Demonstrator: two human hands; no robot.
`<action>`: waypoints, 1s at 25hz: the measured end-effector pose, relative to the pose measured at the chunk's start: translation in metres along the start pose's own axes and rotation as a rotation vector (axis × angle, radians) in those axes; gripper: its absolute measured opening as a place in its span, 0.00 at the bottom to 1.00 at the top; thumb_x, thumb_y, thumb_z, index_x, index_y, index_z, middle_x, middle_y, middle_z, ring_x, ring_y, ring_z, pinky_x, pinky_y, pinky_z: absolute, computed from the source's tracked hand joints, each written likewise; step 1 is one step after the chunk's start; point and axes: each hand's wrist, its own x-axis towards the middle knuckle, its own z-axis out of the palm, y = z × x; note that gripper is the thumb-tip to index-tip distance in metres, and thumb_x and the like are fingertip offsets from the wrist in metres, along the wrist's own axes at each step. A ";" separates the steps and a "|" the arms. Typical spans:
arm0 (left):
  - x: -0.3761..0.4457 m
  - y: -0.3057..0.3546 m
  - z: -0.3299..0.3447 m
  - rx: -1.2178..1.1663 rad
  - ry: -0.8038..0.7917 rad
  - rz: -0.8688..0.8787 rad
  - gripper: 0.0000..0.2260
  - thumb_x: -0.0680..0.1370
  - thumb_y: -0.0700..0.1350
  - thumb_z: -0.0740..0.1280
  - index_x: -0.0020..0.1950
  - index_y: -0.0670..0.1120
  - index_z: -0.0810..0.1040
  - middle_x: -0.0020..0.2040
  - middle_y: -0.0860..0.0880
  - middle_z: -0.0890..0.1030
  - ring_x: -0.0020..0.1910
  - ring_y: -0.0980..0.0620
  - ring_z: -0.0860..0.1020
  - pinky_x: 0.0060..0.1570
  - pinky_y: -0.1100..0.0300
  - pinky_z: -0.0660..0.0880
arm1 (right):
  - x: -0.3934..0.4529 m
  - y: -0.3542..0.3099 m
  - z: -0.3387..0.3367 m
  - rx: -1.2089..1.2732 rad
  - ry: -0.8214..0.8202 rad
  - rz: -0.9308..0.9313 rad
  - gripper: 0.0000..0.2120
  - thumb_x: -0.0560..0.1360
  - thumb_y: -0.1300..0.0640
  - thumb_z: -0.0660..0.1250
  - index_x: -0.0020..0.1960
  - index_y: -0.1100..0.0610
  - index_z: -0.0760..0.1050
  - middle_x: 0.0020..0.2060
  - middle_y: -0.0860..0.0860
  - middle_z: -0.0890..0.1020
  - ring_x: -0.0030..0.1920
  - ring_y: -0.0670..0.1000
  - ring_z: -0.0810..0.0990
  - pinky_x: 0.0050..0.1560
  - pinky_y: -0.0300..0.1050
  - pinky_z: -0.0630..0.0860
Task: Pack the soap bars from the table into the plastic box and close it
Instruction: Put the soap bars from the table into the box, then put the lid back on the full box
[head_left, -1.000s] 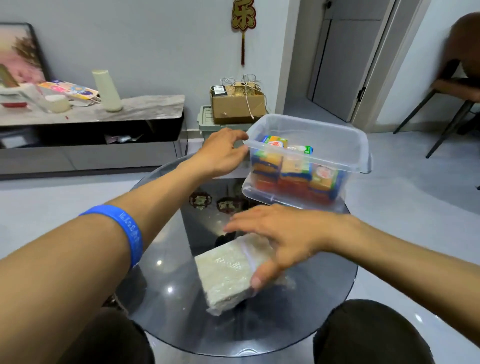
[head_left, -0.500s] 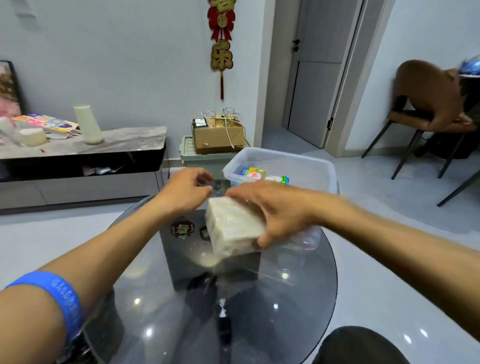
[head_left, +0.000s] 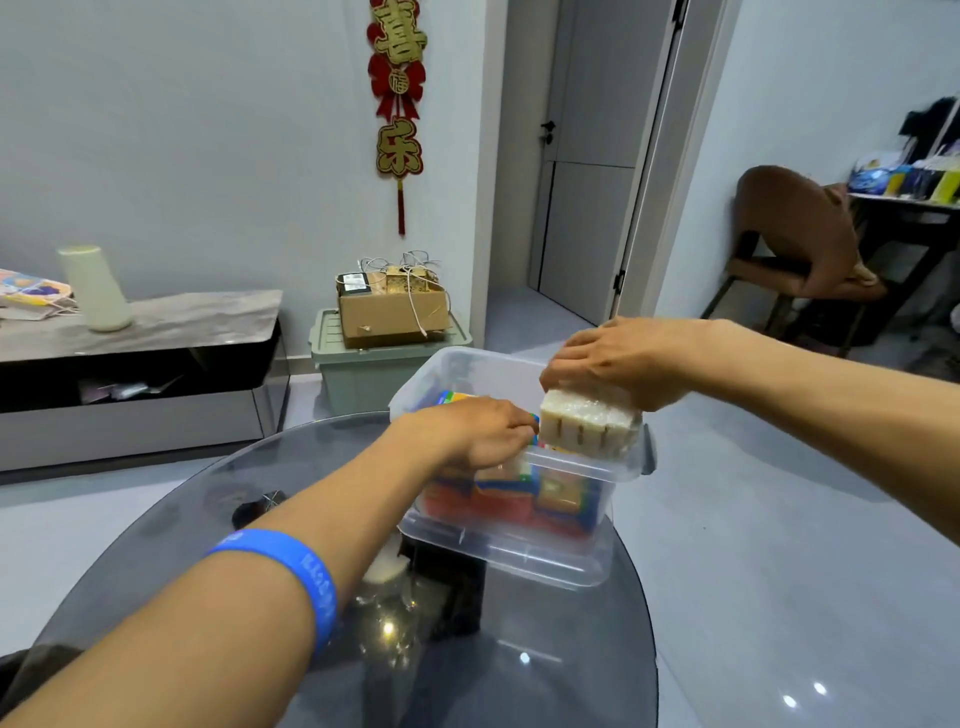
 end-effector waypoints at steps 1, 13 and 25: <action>0.007 -0.002 0.001 -0.011 -0.050 -0.022 0.20 0.80 0.55 0.50 0.63 0.49 0.75 0.67 0.45 0.75 0.59 0.45 0.72 0.57 0.54 0.67 | 0.005 0.000 0.007 -0.034 0.022 -0.033 0.39 0.68 0.56 0.76 0.70 0.42 0.56 0.68 0.45 0.71 0.70 0.54 0.67 0.60 0.57 0.74; 0.014 -0.024 0.014 0.089 0.037 -0.099 0.28 0.75 0.65 0.45 0.50 0.49 0.78 0.47 0.47 0.76 0.45 0.45 0.71 0.40 0.54 0.64 | 0.031 -0.025 0.048 0.374 -0.292 0.050 0.42 0.72 0.69 0.62 0.75 0.35 0.54 0.75 0.40 0.60 0.60 0.54 0.73 0.48 0.40 0.71; -0.033 -0.053 0.039 -0.891 0.709 -0.542 0.24 0.73 0.51 0.67 0.68 0.51 0.69 0.65 0.46 0.74 0.53 0.47 0.75 0.46 0.53 0.73 | -0.020 -0.108 0.100 1.896 0.714 1.212 0.22 0.72 0.48 0.70 0.63 0.48 0.68 0.61 0.56 0.77 0.51 0.60 0.81 0.43 0.57 0.83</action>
